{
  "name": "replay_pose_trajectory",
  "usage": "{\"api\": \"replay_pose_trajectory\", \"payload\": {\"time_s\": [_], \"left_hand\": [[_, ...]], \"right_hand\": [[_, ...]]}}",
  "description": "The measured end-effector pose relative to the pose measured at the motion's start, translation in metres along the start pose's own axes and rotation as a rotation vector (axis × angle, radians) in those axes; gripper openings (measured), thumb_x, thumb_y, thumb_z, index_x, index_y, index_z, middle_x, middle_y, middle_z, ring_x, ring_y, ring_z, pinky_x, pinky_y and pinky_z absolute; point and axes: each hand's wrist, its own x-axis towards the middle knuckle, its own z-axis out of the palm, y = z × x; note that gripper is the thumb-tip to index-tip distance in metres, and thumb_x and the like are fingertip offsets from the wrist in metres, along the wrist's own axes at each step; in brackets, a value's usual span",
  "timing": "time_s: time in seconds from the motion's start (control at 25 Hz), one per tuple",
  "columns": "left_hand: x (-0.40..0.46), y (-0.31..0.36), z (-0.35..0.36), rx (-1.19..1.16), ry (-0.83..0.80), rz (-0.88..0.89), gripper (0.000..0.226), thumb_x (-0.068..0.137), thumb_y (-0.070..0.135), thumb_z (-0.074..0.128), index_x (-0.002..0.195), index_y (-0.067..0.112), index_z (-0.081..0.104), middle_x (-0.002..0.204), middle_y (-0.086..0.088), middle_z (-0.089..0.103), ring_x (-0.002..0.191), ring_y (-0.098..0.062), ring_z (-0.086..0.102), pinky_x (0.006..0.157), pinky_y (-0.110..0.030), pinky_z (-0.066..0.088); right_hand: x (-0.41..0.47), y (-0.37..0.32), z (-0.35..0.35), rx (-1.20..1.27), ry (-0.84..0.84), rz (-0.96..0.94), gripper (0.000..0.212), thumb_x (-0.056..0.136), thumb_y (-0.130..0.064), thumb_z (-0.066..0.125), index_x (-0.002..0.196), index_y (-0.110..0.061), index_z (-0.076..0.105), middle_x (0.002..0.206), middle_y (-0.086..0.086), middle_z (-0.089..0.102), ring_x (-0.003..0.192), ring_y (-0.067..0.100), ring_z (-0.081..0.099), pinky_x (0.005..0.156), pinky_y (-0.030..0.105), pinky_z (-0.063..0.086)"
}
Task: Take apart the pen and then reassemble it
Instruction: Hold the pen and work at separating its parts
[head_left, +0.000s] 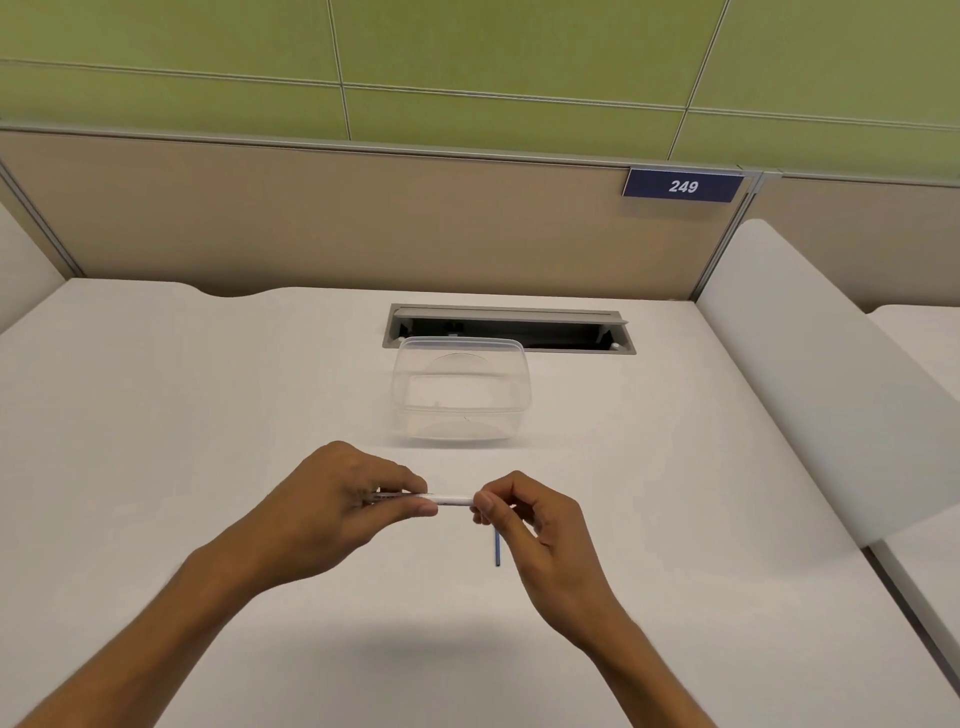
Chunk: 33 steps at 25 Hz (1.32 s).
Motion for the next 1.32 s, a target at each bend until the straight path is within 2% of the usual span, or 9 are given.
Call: {"api": "replay_pose_trajectory", "payload": {"time_s": [0.16,0.28,0.4,0.6,0.76,0.92,1.04,1.2,1.32], "left_hand": [[-0.001,-0.001,-0.001,-0.067,-0.020,-0.013,0.023,0.084,0.050,0.062,0.080,0.030,0.072,0.054,0.009,0.052,0.048,-0.010,0.039,0.047,-0.019,0.029],[-0.003,0.002,0.002,0.109,0.019,0.035,0.029,0.086,0.054,0.053,0.083,0.031,0.071,0.058,0.014,0.054,0.052,-0.006,0.043,0.048,-0.024,0.033],[-0.002,0.008,0.004,0.323,0.055,0.117,0.027,0.088,0.050,0.050,0.083,0.031,0.069,0.058,0.020,0.043,0.053,0.000,0.037,0.046,-0.020,0.029],[-0.002,0.009,0.004,0.399,0.056,0.147,0.028,0.090,0.048,0.047,0.084,0.030,0.069,0.059,0.013,0.052,0.055,-0.006,0.033,0.044,-0.022,0.030],[-0.002,0.008,0.002,0.254,0.027,0.092,0.029,0.089,0.051,0.049,0.084,0.031,0.069,0.058,0.011,0.053,0.053,-0.007,0.038,0.047,-0.023,0.031],[0.000,0.003,-0.003,-0.035,-0.063,0.009,0.023,0.090,0.049,0.055,0.071,0.039,0.063,0.052,0.007,0.041,0.048,-0.011,0.032,0.047,-0.022,0.025],[-0.001,0.002,-0.005,-0.059,-0.100,0.001,0.022,0.091,0.049,0.055,0.073,0.040,0.065,0.051,0.008,0.040,0.047,-0.012,0.033,0.047,-0.024,0.026],[-0.002,0.005,-0.004,0.126,-0.007,0.049,0.029,0.088,0.055,0.051,0.084,0.032,0.069,0.056,0.015,0.052,0.052,-0.008,0.043,0.048,-0.022,0.031],[-0.003,0.007,-0.003,0.250,0.025,0.078,0.031,0.088,0.056,0.047,0.084,0.032,0.068,0.057,0.023,0.045,0.053,0.001,0.041,0.047,-0.025,0.034]], "right_hand": [[-0.001,-0.002,-0.002,-0.062,0.016,-0.093,0.017,0.093,-0.043,0.056,0.082,-0.035,0.066,0.082,-0.012,0.070,0.083,0.014,0.066,0.075,0.018,0.050],[0.001,-0.001,-0.002,-0.006,0.033,0.015,0.027,0.091,-0.051,0.056,0.076,-0.032,0.069,0.076,-0.009,0.072,0.080,0.011,0.068,0.073,0.024,0.051],[0.002,-0.002,0.001,0.107,0.009,0.125,0.042,0.098,-0.048,0.052,0.064,-0.027,0.066,0.066,-0.003,0.069,0.066,0.006,0.063,0.066,0.018,0.046],[0.001,-0.002,0.002,0.125,-0.042,0.123,0.044,0.102,-0.037,0.047,0.062,-0.023,0.056,0.062,-0.002,0.060,0.063,0.008,0.050,0.066,0.021,0.041],[-0.002,-0.002,0.002,0.048,-0.006,0.021,0.037,0.099,-0.037,0.048,0.070,-0.017,0.061,0.070,0.002,0.061,0.066,0.003,0.052,0.065,0.016,0.041],[0.000,-0.002,-0.002,-0.134,0.019,-0.183,0.019,0.100,-0.023,0.052,0.085,-0.019,0.062,0.080,-0.013,0.062,0.075,0.005,0.057,0.070,0.011,0.041],[0.000,-0.001,-0.004,-0.190,0.034,-0.273,0.013,0.099,-0.021,0.055,0.089,-0.018,0.063,0.083,-0.017,0.060,0.078,0.002,0.056,0.071,0.010,0.039],[-0.001,-0.006,0.000,-0.067,0.048,-0.067,0.031,0.096,-0.047,0.045,0.074,-0.036,0.063,0.075,-0.015,0.067,0.078,0.009,0.065,0.070,0.022,0.045],[0.000,-0.006,0.003,0.087,-0.002,0.098,0.048,0.099,-0.052,0.044,0.063,-0.027,0.065,0.065,0.002,0.066,0.067,0.014,0.063,0.067,0.022,0.045]]}}
